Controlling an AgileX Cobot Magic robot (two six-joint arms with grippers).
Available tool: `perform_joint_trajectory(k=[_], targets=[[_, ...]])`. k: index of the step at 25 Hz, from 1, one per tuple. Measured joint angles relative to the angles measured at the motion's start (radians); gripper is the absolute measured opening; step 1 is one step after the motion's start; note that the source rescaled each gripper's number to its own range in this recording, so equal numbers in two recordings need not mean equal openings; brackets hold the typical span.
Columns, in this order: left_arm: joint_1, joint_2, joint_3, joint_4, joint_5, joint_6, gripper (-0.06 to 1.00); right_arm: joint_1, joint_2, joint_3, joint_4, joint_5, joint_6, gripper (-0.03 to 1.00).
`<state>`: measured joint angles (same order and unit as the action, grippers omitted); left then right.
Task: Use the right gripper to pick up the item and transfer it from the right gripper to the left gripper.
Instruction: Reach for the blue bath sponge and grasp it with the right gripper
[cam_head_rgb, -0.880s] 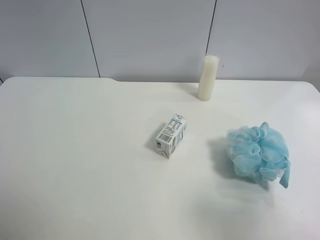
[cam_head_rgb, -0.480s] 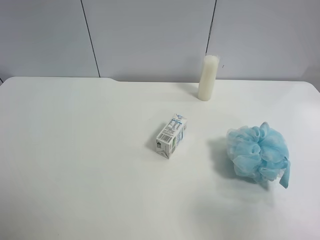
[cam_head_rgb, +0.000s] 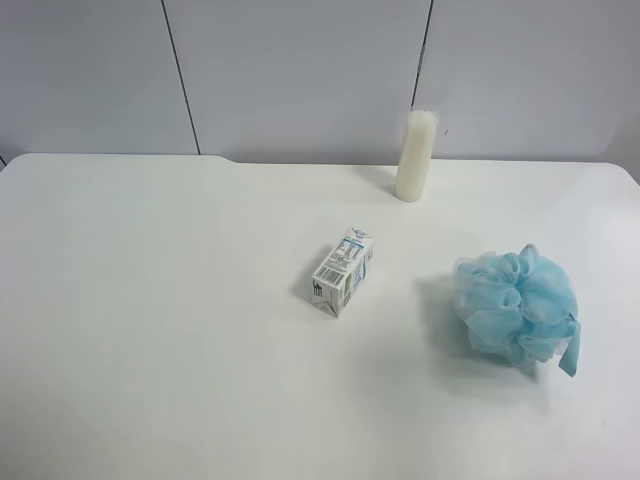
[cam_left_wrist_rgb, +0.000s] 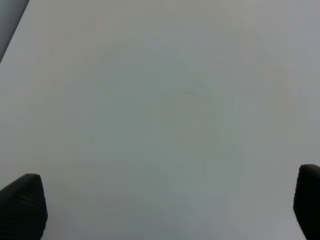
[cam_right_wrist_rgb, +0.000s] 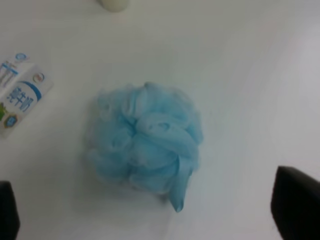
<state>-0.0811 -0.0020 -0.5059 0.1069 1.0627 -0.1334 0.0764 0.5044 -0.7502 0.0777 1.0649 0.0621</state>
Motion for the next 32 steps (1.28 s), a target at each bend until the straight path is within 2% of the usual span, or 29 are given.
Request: perform_joint_trajectory(k=[4,10,19,25,27,28,31,32], targets=[[0.0,0.0,0.0,0.0,-0.001,0.0,1.0,0.0,0.288,-0.099,-0.015,-0.003,-0.001,1.0],[0.0,0.0,0.0,0.0,-0.001,0.0,1.0,0.0,0.675,-0.115,-0.02,-0.017,-0.043,1.0],[0.0,0.0,0.0,0.0,-0.001,0.0,1.0,0.0,1.032,-0.116,0.018,-0.228,-0.109,1.0],[0.0,0.0,0.0,0.0,-0.001,0.0,1.0,0.0,1.197,-0.116,0.061,-0.288,-0.146,1.0],[0.0,0.0,0.0,0.0,-0.001,0.0,1.0,0.0,1.234,-0.116,0.076,-0.302,-0.161,0.91],[0.0,0.0,0.0,0.0,-0.001,0.0,1.0,0.0,1.243,-0.116,0.081,-0.306,-0.163,0.81],[0.0,0.0,0.0,0.0,-0.001,0.0,1.0,0.0,1.252,-0.117,0.091,-0.308,-0.179,0.39],[0.0,0.0,0.0,0.0,-0.001,0.0,1.0,0.0,1.252,-0.119,0.092,-0.307,-0.181,0.35]])
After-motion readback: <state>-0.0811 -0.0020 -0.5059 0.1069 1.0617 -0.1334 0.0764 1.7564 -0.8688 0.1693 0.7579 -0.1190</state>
